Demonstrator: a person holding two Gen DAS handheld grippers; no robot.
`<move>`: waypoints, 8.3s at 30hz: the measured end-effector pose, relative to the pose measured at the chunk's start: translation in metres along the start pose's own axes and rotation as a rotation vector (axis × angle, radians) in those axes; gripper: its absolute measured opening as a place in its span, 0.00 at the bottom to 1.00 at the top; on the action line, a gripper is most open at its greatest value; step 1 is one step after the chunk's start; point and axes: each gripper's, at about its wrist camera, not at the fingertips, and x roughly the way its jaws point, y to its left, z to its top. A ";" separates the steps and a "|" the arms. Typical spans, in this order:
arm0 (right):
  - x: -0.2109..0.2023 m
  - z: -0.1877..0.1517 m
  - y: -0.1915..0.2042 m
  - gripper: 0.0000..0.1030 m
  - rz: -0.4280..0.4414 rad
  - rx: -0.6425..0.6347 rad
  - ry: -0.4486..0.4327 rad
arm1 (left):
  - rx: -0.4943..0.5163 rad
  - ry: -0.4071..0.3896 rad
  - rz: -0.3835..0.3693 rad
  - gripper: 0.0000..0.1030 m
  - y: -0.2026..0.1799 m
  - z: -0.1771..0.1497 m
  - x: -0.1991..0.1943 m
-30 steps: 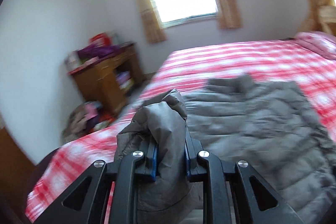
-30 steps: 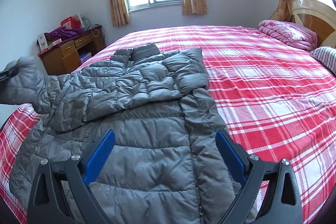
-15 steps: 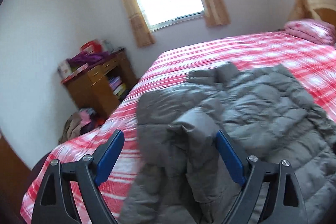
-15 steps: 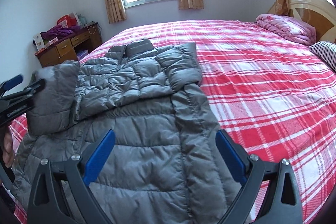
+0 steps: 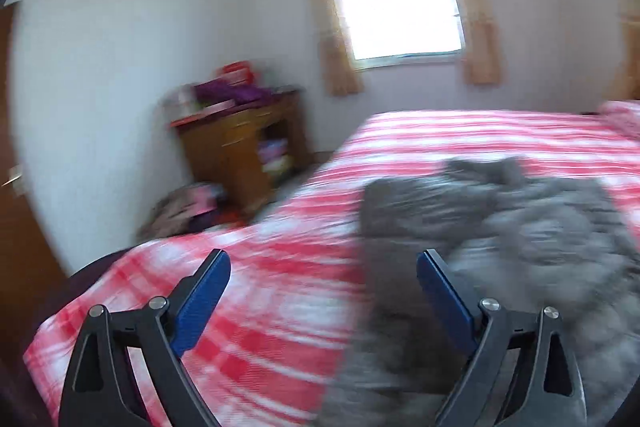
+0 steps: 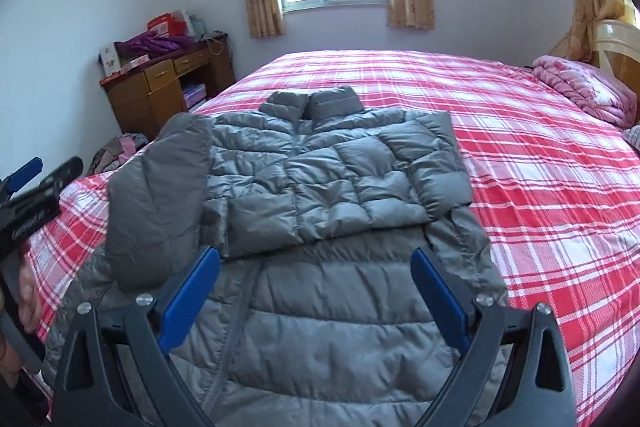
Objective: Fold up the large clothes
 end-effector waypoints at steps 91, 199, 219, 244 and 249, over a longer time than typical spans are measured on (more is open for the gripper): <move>0.166 0.014 0.000 0.68 -0.050 0.124 0.177 | 0.050 0.472 -0.230 0.99 -0.143 -0.007 0.210; 0.252 0.199 -0.106 0.08 0.019 0.023 0.311 | 0.090 0.375 -0.566 0.03 -0.212 0.148 0.273; 0.243 0.126 -0.114 0.08 -0.092 -0.073 0.305 | 0.225 0.427 -0.447 0.03 -0.208 0.084 0.244; 0.237 0.173 -0.079 0.34 0.004 0.091 0.112 | 0.130 0.291 -0.247 0.94 -0.240 0.132 0.275; 0.257 0.148 -0.076 0.34 0.008 0.063 0.164 | 0.102 0.342 -0.274 0.94 -0.231 0.089 0.283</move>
